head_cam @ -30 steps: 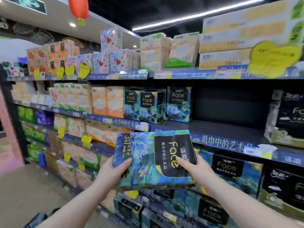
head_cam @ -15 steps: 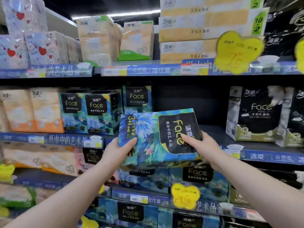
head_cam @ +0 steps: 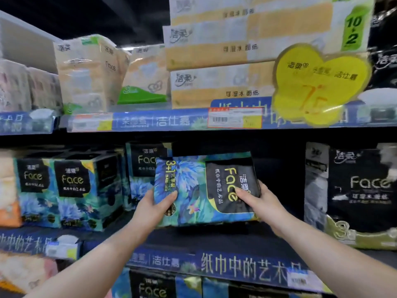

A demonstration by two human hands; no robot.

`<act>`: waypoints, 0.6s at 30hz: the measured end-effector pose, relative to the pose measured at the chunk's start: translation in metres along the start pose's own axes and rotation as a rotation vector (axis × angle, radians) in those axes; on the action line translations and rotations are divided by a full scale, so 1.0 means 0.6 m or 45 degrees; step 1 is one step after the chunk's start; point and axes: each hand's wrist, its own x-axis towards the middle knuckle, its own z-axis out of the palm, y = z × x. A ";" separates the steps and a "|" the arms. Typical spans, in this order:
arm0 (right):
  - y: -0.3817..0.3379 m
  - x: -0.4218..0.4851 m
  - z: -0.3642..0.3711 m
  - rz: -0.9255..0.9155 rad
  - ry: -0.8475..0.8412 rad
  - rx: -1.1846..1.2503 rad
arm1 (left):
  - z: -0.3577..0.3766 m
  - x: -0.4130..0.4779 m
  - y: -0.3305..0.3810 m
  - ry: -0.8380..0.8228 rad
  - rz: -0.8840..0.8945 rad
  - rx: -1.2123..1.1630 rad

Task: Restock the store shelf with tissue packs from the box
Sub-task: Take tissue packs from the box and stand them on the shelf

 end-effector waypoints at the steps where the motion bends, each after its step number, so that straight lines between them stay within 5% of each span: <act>1: 0.010 0.011 -0.004 0.006 -0.007 -0.001 | 0.009 0.008 -0.005 -0.008 -0.005 -0.002; 13: 0.094 0.057 -0.002 0.115 0.000 -0.195 | 0.024 0.072 -0.049 -0.089 -0.059 0.090; 18: 0.095 0.040 -0.007 0.125 0.034 -0.218 | 0.017 0.079 0.012 0.171 0.355 0.223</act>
